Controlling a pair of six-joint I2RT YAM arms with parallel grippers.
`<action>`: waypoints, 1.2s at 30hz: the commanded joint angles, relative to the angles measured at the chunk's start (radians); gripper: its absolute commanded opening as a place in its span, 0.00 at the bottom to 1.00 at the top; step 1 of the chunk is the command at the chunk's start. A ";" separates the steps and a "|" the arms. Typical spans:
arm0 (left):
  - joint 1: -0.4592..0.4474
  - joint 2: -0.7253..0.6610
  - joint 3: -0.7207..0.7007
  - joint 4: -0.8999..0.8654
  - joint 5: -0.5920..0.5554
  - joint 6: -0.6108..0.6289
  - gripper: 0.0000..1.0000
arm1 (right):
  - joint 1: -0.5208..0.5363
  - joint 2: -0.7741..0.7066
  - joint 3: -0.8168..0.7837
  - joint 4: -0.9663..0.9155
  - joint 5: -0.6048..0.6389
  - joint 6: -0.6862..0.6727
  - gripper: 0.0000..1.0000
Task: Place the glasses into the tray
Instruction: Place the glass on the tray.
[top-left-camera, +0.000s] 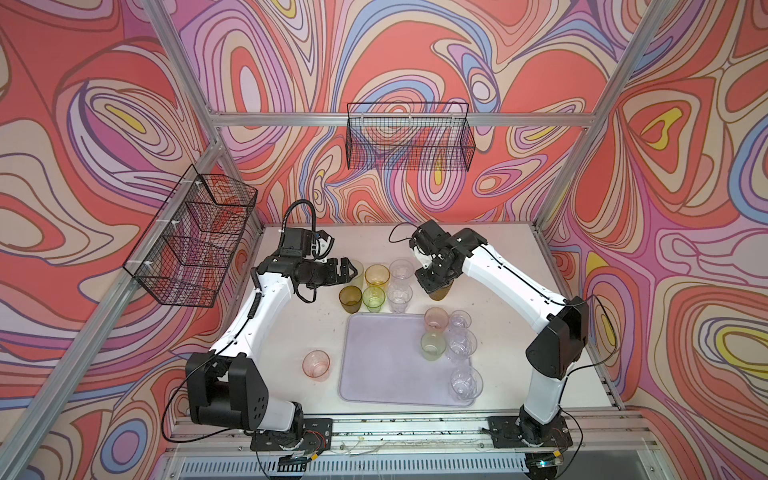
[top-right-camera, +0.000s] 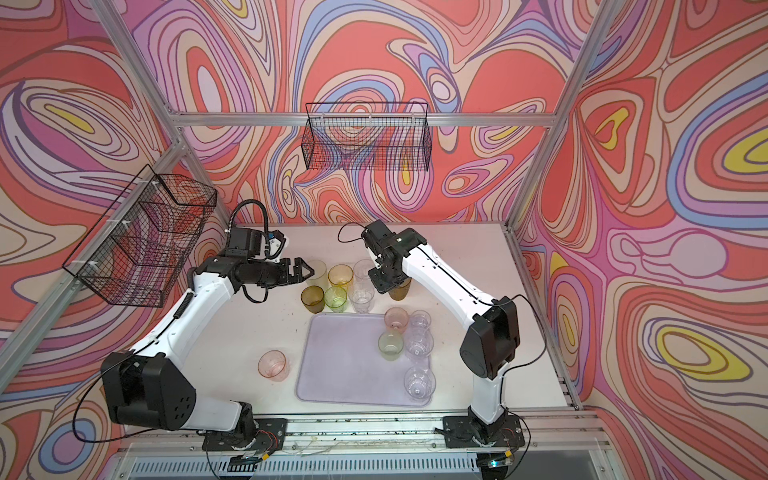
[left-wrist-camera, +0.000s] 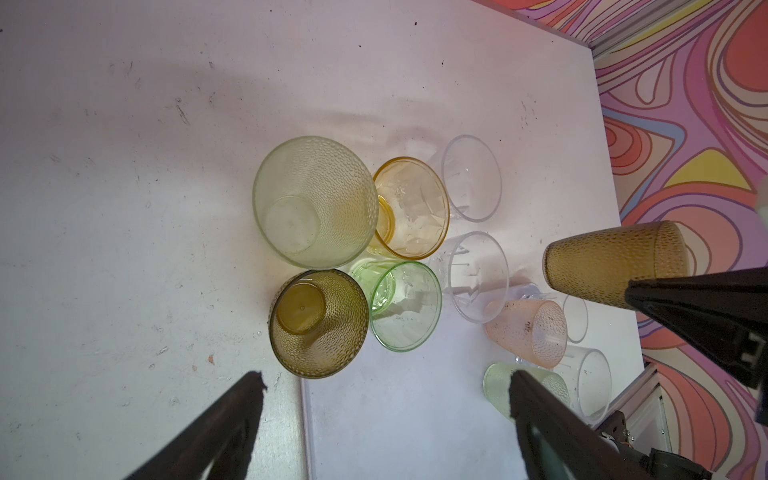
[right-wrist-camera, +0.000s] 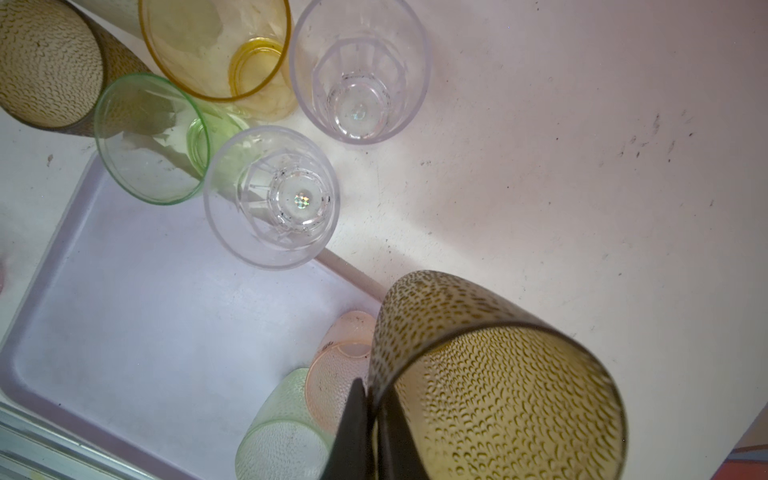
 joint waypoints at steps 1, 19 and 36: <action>-0.004 0.001 0.032 -0.027 0.000 0.016 0.95 | 0.024 -0.045 0.025 -0.049 0.034 0.026 0.00; -0.004 -0.006 0.032 -0.023 0.007 0.011 0.95 | 0.130 -0.146 0.008 -0.139 0.006 0.132 0.00; -0.004 -0.007 0.032 -0.017 0.018 0.005 0.95 | 0.295 -0.198 -0.022 -0.216 0.030 0.306 0.00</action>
